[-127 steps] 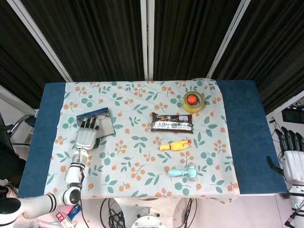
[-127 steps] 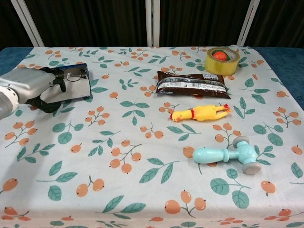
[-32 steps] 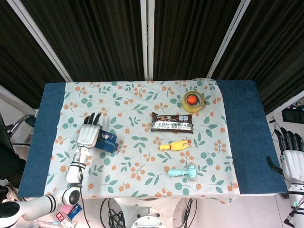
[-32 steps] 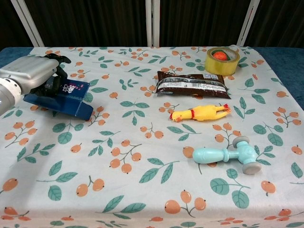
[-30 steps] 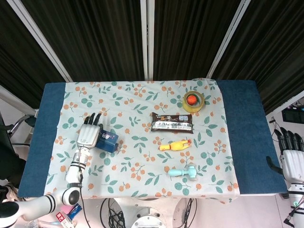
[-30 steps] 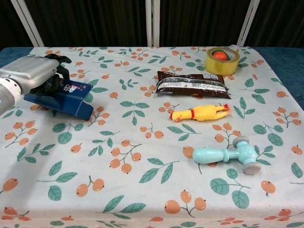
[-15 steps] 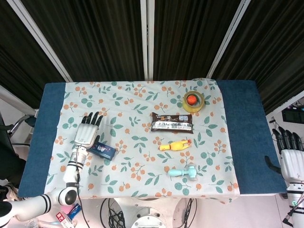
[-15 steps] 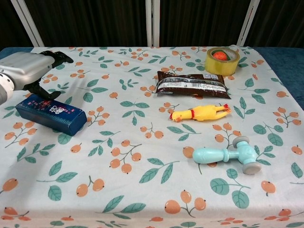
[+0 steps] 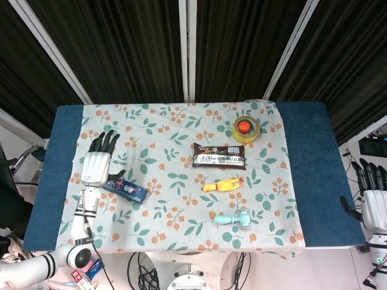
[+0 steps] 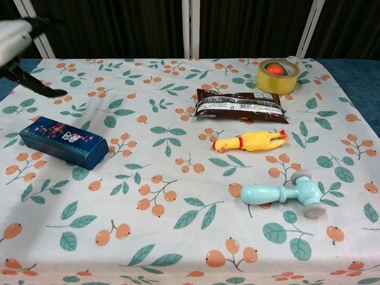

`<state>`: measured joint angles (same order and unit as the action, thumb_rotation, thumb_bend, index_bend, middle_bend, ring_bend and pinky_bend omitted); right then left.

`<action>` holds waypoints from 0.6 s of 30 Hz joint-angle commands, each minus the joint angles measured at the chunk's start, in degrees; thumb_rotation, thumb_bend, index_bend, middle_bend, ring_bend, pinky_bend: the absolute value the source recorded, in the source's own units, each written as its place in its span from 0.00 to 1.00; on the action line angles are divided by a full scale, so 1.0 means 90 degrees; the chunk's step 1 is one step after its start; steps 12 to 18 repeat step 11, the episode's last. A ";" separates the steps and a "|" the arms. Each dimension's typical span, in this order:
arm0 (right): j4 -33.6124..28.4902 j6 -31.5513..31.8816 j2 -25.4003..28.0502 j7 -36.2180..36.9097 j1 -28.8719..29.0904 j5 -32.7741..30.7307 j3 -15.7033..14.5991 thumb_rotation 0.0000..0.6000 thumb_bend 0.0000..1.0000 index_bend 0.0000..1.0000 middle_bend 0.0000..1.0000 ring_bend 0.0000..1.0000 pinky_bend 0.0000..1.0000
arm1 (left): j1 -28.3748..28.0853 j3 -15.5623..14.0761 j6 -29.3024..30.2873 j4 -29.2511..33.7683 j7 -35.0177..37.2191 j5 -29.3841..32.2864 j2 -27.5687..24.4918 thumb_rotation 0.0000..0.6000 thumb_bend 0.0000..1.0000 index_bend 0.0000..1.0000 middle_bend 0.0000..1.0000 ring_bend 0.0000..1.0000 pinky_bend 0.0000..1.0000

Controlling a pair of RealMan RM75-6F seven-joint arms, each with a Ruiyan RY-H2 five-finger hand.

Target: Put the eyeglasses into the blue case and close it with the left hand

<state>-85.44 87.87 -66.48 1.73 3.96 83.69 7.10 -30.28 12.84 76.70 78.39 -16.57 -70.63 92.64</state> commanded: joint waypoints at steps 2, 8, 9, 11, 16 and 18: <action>0.0242 -0.0027 -0.0083 0.0155 -0.0014 0.0095 -0.0085 1.00 0.20 0.00 0.00 0.00 0.00 | 0.1296 -0.0654 0.1377 -0.0014 0.1809 -0.1008 -0.0871 0.52 0.12 0.08 0.04 0.01 0.15; 0.0565 -0.0111 -0.0305 0.0161 -0.0015 0.0067 -0.0148 1.00 0.19 0.00 0.00 0.00 0.00 | 0.2097 -0.1575 0.1484 -0.0172 0.1973 -0.1365 -0.1660 0.25 0.12 0.08 0.01 0.01 0.17; 0.0592 -0.0123 -0.0331 0.0166 -0.0009 0.0064 -0.0149 1.00 0.19 0.00 0.00 0.00 0.00 | 0.2170 -0.1636 0.1488 -0.0167 0.1993 -0.1383 -0.1720 0.25 0.12 0.08 0.01 0.01 0.16; 0.0632 -0.0138 -0.0386 0.0146 0.0006 0.0065 -0.0150 1.00 0.19 0.00 0.00 0.00 0.00 | 0.2278 -0.1694 0.1465 -0.0054 0.2041 -0.1380 -0.1867 0.25 0.12 0.08 0.01 0.01 0.16; 0.0632 -0.0138 -0.0386 0.0146 0.0006 0.0065 -0.0150 1.00 0.19 0.00 0.00 0.00 0.00 | 0.2278 -0.1694 0.1465 -0.0054 0.2041 -0.1380 -0.1867 0.25 0.12 0.08 0.01 0.01 0.16; 0.0632 -0.0138 -0.0386 0.0146 0.0006 0.0065 -0.0150 1.00 0.19 0.00 0.00 0.00 0.00 | 0.2278 -0.1694 0.1465 -0.0054 0.2041 -0.1380 -0.1867 0.25 0.12 0.08 0.01 0.01 0.16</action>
